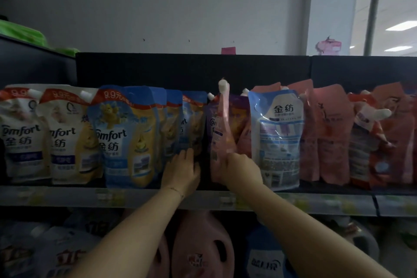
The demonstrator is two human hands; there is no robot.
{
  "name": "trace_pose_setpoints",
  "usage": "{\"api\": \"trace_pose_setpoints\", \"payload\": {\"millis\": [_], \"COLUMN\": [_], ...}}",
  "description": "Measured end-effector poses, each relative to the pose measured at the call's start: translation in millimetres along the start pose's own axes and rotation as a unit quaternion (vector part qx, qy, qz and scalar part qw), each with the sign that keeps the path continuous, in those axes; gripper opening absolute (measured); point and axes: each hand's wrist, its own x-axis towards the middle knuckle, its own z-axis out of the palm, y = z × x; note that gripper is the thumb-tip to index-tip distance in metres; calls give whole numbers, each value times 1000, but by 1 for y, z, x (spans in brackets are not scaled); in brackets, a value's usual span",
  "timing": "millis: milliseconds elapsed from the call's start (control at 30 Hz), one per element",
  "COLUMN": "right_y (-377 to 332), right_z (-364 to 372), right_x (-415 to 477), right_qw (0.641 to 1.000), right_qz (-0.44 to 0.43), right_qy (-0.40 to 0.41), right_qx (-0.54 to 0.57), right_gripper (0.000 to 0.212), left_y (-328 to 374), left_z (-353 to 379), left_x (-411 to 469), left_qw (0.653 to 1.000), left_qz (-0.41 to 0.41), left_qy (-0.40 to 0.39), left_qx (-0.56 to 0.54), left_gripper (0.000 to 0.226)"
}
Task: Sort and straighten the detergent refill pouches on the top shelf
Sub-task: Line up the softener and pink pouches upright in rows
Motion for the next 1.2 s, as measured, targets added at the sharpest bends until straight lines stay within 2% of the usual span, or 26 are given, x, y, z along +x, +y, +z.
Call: {"api": "trace_pose_setpoints", "payload": {"millis": [67, 167, 233, 333, 400, 467, 567, 667, 767, 833, 867, 967, 1067, 1200], "right_y": [-9, -25, -34, -40, -36, -30, -18, -11, -10, -9, -10, -10, -14, -14], "right_z": [5, 24, 39, 45, 43, 40, 38, 44, 54, 59, 60, 64, 66, 71], "right_x": [3, 17, 30, 43, 49, 52, 57, 61, 62, 65, 68, 79, 89, 91], "right_qw": [999, 995, 980, 955, 965, 985, 993, 995, 989, 984, 980, 965, 960, 947], "right_qz": [-25, -66, -100, -144, -131, -95, -21, -18, -62, -111, -133, -192, -209, -219], "right_qy": [2, -14, -79, -154, -129, -47, 14, -20, -71, -90, -100, -128, -144, -217], "right_qx": [33, 79, 156, 209, 187, 134, 116, 91, 111, 111, 113, 123, 119, 94], "right_gripper": [29, 26, 24, 44, 34, 16, 13, 18, 9, 18, 27, 46, 48, 64], "left_y": [-4, -6, -7, -8, -7, -6, -6, -9, -11, -9, -8, -6, -6, -9], "left_z": [5, 12, 14, 16, 16, 15, 15, 15, 18, 19, 19, 17, 15, 15], "left_x": [-1, 0, 2, 4, 5, 7, 9, 10, 21, 28, 30, 28, 24, 25], "left_qw": [998, 992, 986, 979, 979, 984, 993, 996, 984, 965, 961, 970, 979, 974], "left_qz": [-35, -41, -58, -86, -105, -109, -90, -79, -107, -131, -136, -127, -110, -110], "left_qy": [23, 70, 88, 102, 87, 58, 18, -18, -142, -227, -241, -206, -171, -197], "left_qx": [-51, -99, -127, -151, -151, -132, -68, -32, -1, 13, 11, 11, 25, 14], "left_gripper": [32, 32, 34, 43, 43, 34, 35, 55, 74, 77, 77, 72, 71, 73]}}
